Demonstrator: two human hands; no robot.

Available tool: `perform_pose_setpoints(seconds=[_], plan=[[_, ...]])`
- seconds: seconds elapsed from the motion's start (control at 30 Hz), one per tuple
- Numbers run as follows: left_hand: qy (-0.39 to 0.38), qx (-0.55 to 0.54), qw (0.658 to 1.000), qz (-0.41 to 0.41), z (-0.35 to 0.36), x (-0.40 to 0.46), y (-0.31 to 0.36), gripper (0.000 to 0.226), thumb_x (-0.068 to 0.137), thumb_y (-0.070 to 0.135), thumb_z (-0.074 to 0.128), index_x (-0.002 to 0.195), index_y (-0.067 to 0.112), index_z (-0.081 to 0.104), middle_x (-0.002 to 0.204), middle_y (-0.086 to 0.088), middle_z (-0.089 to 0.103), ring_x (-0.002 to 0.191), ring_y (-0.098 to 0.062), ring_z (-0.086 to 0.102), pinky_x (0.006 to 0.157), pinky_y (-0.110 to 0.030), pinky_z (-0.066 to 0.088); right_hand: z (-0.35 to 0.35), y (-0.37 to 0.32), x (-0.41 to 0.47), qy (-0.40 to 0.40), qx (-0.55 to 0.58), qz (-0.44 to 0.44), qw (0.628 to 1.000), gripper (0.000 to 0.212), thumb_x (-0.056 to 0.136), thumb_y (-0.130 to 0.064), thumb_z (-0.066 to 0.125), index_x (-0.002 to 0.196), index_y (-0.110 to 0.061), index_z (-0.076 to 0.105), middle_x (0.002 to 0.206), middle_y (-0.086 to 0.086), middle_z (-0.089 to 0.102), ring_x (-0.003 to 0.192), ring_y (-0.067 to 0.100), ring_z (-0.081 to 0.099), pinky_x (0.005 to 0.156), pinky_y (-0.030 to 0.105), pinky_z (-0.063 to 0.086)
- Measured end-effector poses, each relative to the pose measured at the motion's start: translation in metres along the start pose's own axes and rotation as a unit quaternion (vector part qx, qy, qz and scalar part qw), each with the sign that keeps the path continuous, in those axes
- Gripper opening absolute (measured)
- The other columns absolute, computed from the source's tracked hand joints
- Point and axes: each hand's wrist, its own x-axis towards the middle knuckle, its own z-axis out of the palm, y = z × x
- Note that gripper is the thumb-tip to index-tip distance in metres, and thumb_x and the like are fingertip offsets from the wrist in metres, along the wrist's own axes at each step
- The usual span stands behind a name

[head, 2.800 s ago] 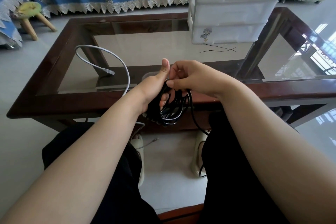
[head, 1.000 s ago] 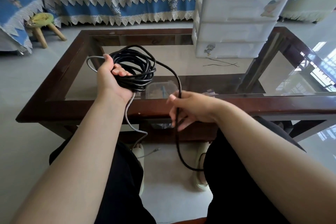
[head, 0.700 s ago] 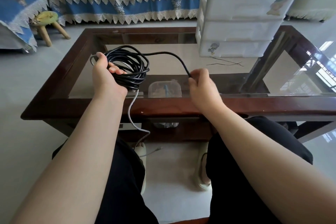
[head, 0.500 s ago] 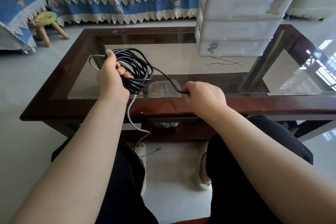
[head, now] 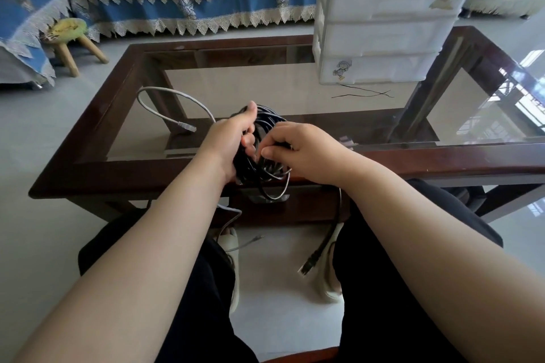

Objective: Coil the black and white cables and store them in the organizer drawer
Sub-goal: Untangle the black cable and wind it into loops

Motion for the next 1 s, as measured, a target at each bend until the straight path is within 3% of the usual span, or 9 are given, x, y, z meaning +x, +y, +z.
perform_pose_setpoints(seconds=[0.03,0.1,0.2,0.37,0.43,0.53,0.63,0.83,1.0], plan=[[-0.023,0.009,1.000,-0.015,0.004,-0.002,-0.001,0.048,0.090,0.051,0.060,0.058,0.018,0.044,0.044,0.004,0.033,0.040,-0.012,0.033,0.050,-0.025,0.035,0.000,-0.002,0.000,0.002,0.028,0.010,1.000,0.010,0.092,-0.020,0.059,0.093,-0.020,0.069,0.079,-0.021,0.062,0.078,-0.008,0.059,0.074,0.015,0.044],[-0.058,-0.002,0.997,-0.044,0.009,-0.007,-0.002,0.049,0.091,0.053,0.057,0.058,0.018,0.044,0.042,0.004,0.030,0.037,-0.011,0.033,0.045,-0.021,0.036,-0.001,-0.002,0.002,0.030,0.042,0.024,0.998,0.009,0.092,-0.024,0.059,0.090,-0.026,0.068,0.082,-0.013,0.071,0.079,0.000,0.065,0.078,0.028,0.051],[-0.076,-0.035,0.995,-0.049,0.015,-0.014,-0.002,0.053,0.087,0.067,0.049,0.062,0.020,0.049,0.046,0.005,0.030,0.037,-0.009,0.031,0.039,-0.019,0.033,-0.002,-0.003,0.005,0.063,0.012,0.041,0.997,0.009,0.090,-0.030,0.060,0.092,-0.025,0.067,0.081,-0.009,0.069,0.077,0.010,0.063,0.076,0.036,0.051],[-0.059,-0.065,0.994,-0.058,0.019,-0.016,-0.002,0.071,0.082,0.080,0.034,0.045,0.021,0.047,0.037,0.006,0.026,0.035,-0.010,0.030,0.038,-0.018,0.033,0.005,-0.009,0.006,0.098,-0.044,0.064,0.992,0.019,0.088,-0.041,0.061,0.091,-0.022,0.059,0.080,-0.008,0.069,0.074,0.011,0.063,0.068,0.031,0.049],[-0.055,-0.067,0.995,-0.053,0.019,-0.017,-0.003,0.074,0.083,0.080,0.034,0.040,0.021,0.049,0.038,0.004,0.028,0.035,-0.010,0.032,0.038,-0.018,0.034,0.007,-0.009,0.006,0.103,-0.026,0.078,0.991,0.019,0.089,-0.041,0.059,0.089,-0.023,0.055,0.075,-0.008,0.070,0.064,0.007,0.065,0.066,0.030,0.051],[-0.070,-0.057,0.995,-0.046,0.017,-0.017,-0.004,0.073,0.086,0.076,0.034,0.042,0.021,0.052,0.039,0.003,0.031,0.034,-0.011,0.033,0.040,-0.019,0.036,0.008,-0.011,0.004,0.102,0.015,0.104,0.989,0.021,0.090,-0.042,0.057,0.086,-0.022,0.052,0.066,-0.008,0.070,0.050,0.007,0.065,0.056,0.024,0.051],[-0.096,-0.058,0.992,-0.053,0.015,-0.017,-0.006,0.070,0.091,0.071,0.033,0.048,0.019,0.052,0.040,0.002,0.032,0.035,-0.013,0.033,0.053,-0.027,0.036,0.007,-0.013,0.004,0.112,0.008,0.129,0.985,0.025,0.090,-0.045,0.057,0.087,-0.020,0.053,0.067,-0.006,0.069,0.055,0.013,0.067,0.049,0.018,0.045],[-0.103,-0.069,0.991,-0.058,0.015,-0.021,-0.005,0.055,0.096,0.063,0.033,0.065,0.020,0.051,0.042,0.002,0.032,0.037,-0.012,0.032,0.039,-0.019,0.033,0.011,-0.010,0.008,0.152,-0.008,0.143,0.978,0.029,0.090,-0.046,0.056,0.090,-0.018,0.053,0.078,-0.003,0.068,0.072,0.015,0.064,0.064,0.031,0.049],[-0.110,-0.057,0.992,-0.034,0.016,-0.028,-0.002,0.063,0.089,0.071,0.036,0.058,0.021,0.058,0.044,0.003,0.031,0.037,-0.011,0.031,0.040,-0.017,0.033,0.013,-0.011,0.008,0.170,0.004,0.144,0.975,0.027,0.089,-0.047,0.056,0.087,-0.020,0.051,0.077,-0.004,0.066,0.073,0.014,0.062,0.067,0.034,0.050]])
